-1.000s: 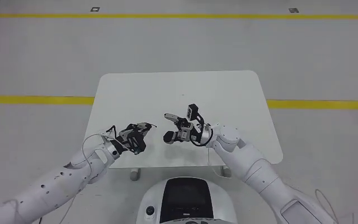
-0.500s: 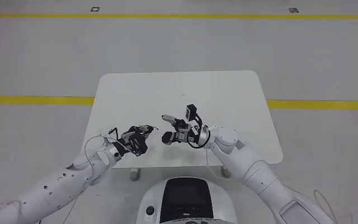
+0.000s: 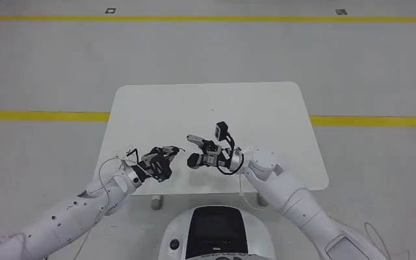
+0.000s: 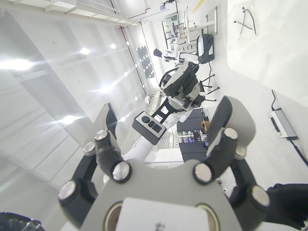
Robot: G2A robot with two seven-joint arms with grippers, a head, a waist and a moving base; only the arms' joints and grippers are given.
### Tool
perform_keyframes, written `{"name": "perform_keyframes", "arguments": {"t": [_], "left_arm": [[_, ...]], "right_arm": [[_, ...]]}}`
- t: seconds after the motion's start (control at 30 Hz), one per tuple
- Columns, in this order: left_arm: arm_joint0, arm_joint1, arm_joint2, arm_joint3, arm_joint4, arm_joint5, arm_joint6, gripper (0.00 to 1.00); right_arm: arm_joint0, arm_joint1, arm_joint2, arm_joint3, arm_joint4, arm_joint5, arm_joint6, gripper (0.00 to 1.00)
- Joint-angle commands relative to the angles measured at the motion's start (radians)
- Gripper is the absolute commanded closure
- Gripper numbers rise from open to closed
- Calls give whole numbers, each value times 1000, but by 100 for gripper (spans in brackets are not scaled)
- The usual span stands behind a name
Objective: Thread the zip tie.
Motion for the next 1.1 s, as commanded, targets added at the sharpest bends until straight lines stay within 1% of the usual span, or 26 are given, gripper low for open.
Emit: {"name": "perform_keyframes", "arguments": {"t": [0.0,0.03,0.07,0.1,0.13,0.17,0.23,0.3,0.33,0.4,0.47,0.53,0.63,1.07], "left_arm": [[0,0,0,0,0,0,0,100],[0,0,0,0,0,0,0,100],[0,0,0,0,0,0,0,100],[0,0,0,0,0,0,0,100],[0,0,0,0,0,0,0,100],[0,0,0,0,0,0,0,100],[0,0,0,0,0,0,0,100],[0,0,0,0,0,0,0,100],[0,0,0,0,0,0,0,100],[0,0,0,0,0,0,0,100],[0,0,0,0,0,0,0,100],[0,0,0,0,0,0,0,100],[0,0,0,0,0,0,0,100],[0,0,0,0,0,0,0,100]], "right_arm": [[1,-1,2,3,0,1,5,0],[1,-1,3,5,-1,0,7,18],[2,-1,4,7,-4,-2,8,51],[2,-1,5,9,-9,-3,7,59],[3,-2,5,9,-14,-4,5,70],[3,-2,5,10,-20,-5,2,77],[3,-3,5,10,-28,-7,-4,85],[1,-4,5,10,-30,-11,-6,88],[2,-5,5,11,-31,-12,-6,91],[3,-7,3,14,-34,-14,-7,90],[4,-9,0,20,-37,-17,-7,86],[7,-12,-2,27,-37,-20,-6,86],[12,-15,-7,38,-41,-25,0,89],[18,-25,-14,65,-61,-55,28,89]]}}
